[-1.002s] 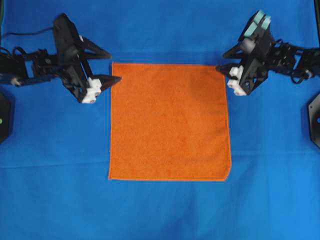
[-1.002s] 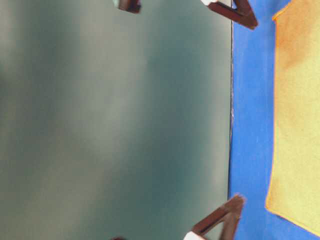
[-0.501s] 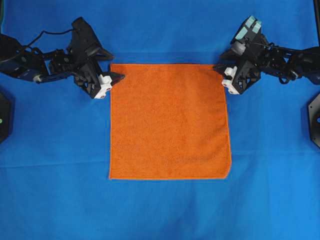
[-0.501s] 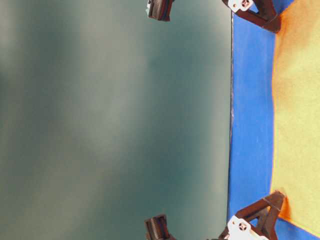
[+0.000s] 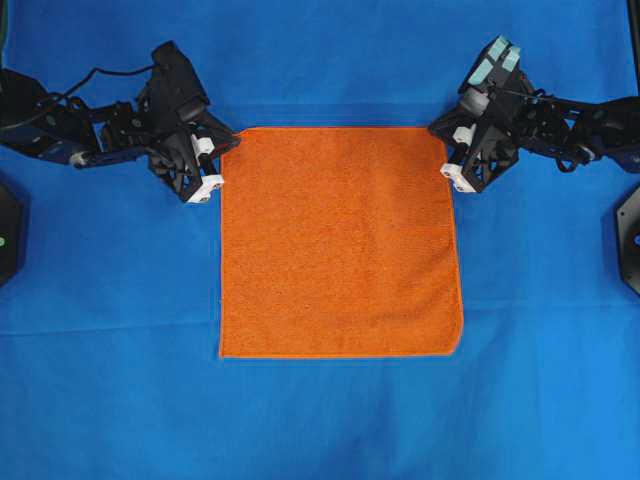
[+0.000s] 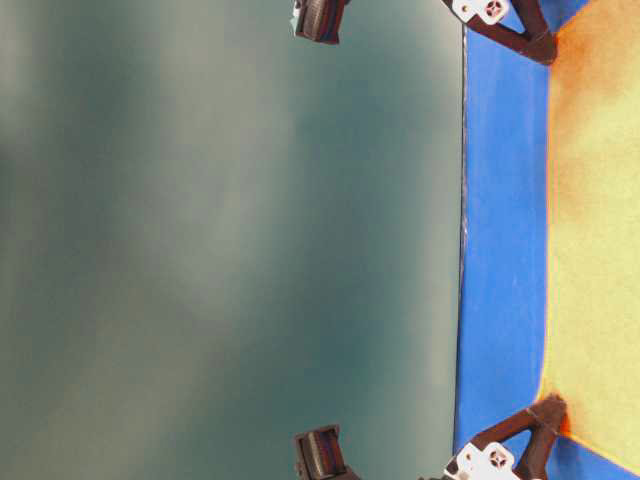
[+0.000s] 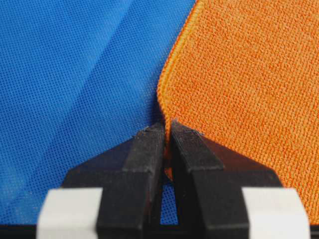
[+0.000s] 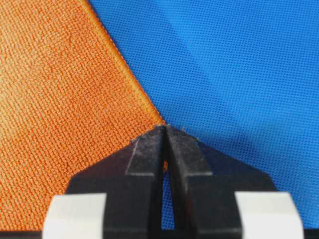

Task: Fold the orange towel.
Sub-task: 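Pull both far corners toward the near edge, folding the towel in half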

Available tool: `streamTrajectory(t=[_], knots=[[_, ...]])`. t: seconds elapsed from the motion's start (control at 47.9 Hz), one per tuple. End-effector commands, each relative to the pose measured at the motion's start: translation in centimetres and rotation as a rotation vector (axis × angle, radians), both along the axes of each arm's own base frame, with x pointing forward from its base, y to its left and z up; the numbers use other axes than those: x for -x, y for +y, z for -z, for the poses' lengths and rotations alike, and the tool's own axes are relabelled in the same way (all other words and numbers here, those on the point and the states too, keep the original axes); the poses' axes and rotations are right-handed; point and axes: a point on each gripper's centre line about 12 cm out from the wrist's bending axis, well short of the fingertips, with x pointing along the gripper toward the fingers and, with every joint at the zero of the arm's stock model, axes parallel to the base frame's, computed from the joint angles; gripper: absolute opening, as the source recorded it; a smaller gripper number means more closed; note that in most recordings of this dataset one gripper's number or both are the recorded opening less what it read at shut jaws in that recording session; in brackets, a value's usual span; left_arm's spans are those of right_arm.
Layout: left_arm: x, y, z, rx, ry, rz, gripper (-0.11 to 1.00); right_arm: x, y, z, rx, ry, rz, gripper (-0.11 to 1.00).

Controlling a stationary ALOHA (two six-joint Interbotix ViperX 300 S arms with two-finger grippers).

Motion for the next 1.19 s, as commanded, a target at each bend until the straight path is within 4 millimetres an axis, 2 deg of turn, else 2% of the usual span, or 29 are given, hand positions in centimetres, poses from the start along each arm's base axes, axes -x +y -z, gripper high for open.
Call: streamTrajectory(t=[0.0,0.167,0.397,0.773,0.94,1.169], knots=[[-0.6,0.1,-0.7,-0.011,-0.024,0.007,0.00,-0.3,-0.1,-0.5,0.009,-0.019,-0.001,0.01],[-1.0,0.3,-1.9,-0.020,-0.035,0.009,0.00,-0.4,-0.1,-1.6,0.021,-0.049,0.000,0.01],[-1.5,0.5,-6.0,-0.088,-0.056,0.056,0.00,0.1,0.2,-4.0,0.033,-0.093,0.002,0.01],[-1.1,-0.1,-6.5,-0.082,-0.031,0.075,0.00,0.3,0.7,-4.9,0.032,-0.104,-0.010,0.01],[-1.1,-2.4,-6.8,-0.057,-0.003,0.133,0.00,-0.1,2.7,-5.9,0.022,-0.107,-0.079,0.01],[-1.0,-7.2,-6.4,-0.001,0.049,0.250,0.00,-0.3,7.9,-7.3,-0.057,-0.121,-0.202,0.01]])
